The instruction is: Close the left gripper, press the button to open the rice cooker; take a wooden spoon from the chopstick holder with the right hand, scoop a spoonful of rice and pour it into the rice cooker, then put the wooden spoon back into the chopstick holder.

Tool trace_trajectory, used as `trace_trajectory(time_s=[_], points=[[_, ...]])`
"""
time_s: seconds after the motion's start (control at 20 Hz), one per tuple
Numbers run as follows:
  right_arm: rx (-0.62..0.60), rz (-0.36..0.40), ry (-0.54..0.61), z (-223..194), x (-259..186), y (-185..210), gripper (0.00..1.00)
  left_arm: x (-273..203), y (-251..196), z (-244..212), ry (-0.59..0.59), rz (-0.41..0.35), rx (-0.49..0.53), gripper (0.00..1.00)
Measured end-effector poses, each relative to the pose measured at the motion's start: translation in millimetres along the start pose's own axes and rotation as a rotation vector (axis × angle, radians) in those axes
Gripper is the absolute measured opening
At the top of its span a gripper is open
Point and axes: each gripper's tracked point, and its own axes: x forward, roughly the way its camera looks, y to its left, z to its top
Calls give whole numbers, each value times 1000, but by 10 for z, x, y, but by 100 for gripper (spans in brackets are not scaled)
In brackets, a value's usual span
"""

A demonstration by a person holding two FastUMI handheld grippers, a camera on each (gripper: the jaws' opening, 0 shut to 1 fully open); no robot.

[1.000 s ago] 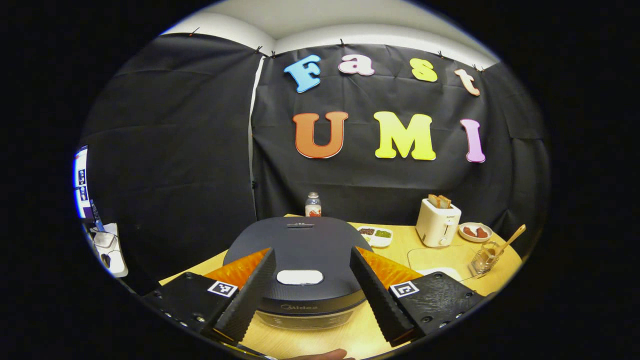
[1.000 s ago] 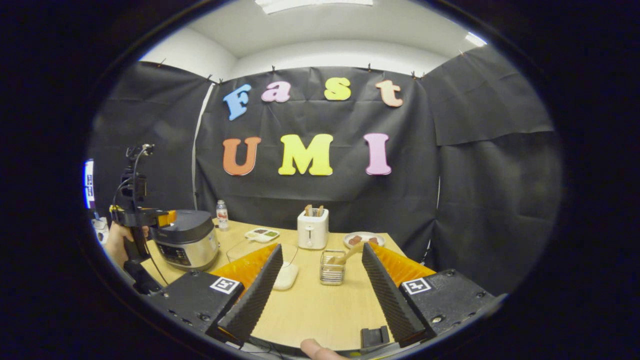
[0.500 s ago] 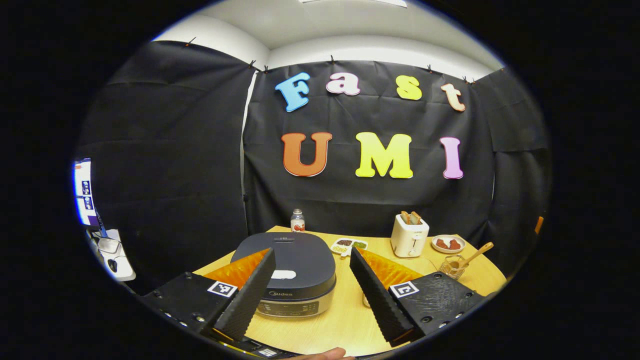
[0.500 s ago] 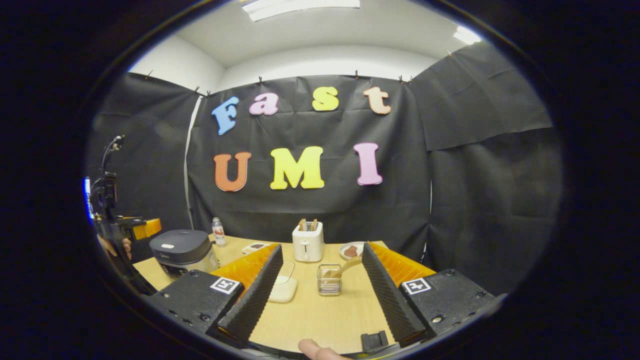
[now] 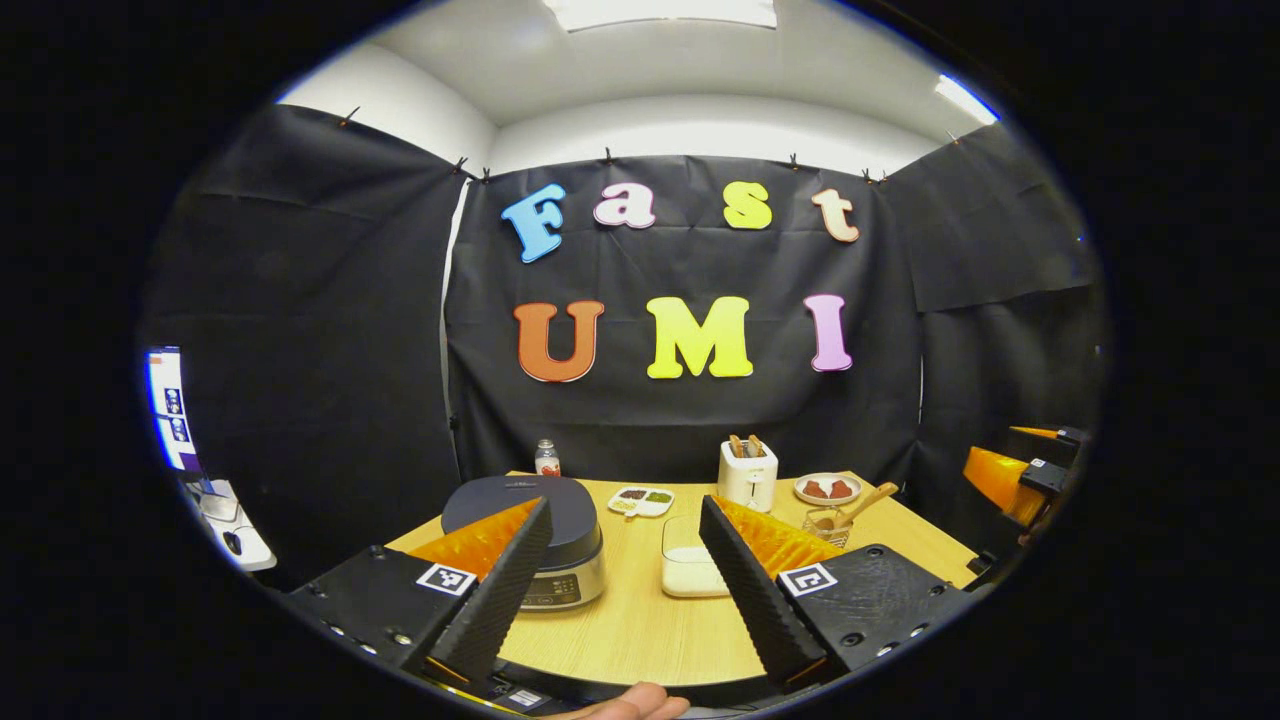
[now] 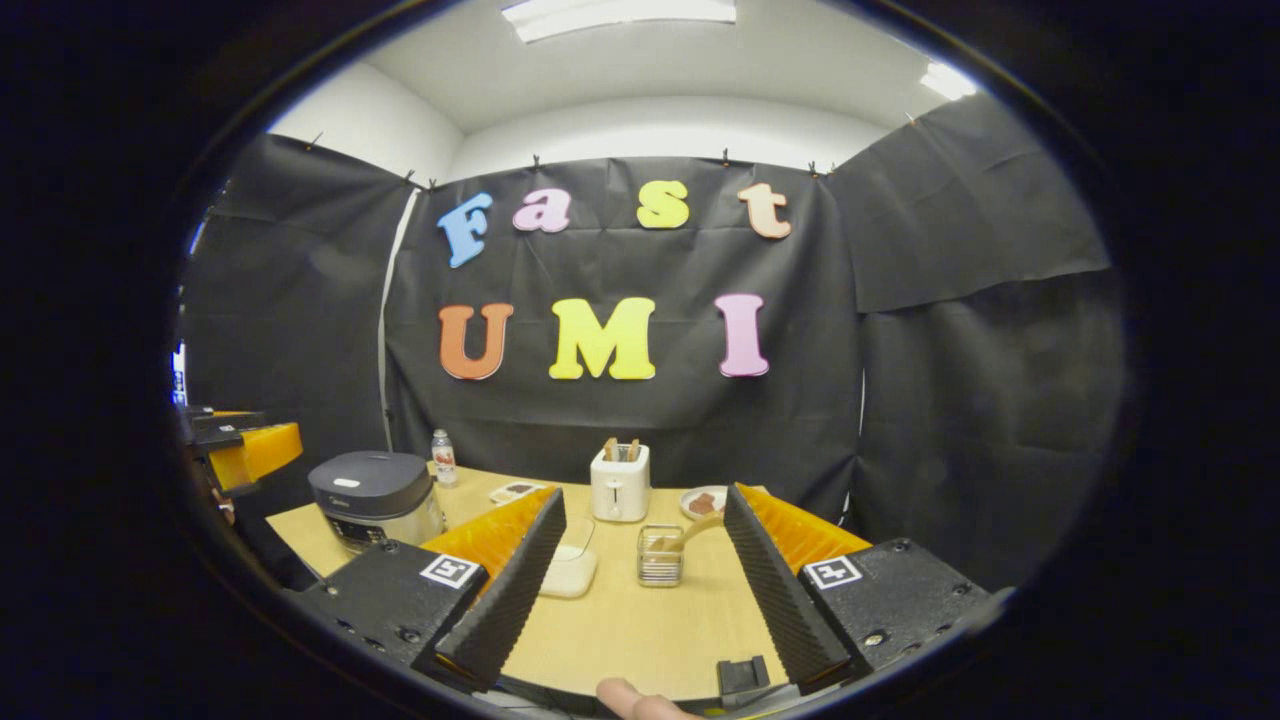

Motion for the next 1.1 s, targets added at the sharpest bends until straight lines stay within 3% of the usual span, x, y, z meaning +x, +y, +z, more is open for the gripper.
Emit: trace_trajectory(time_s=[0.15,0.5,1.1], points=[[-3,4,-9,4,-59,13,100,-148,-253,-41,7,-61,-1,94],[-25,11,6,-155,-111,36,100,-339,-407,-21,-22,-66,-7,95],[-47,33,6,-195,-169,140,100,-377,-297,-60,-22,-49,-25,95]])
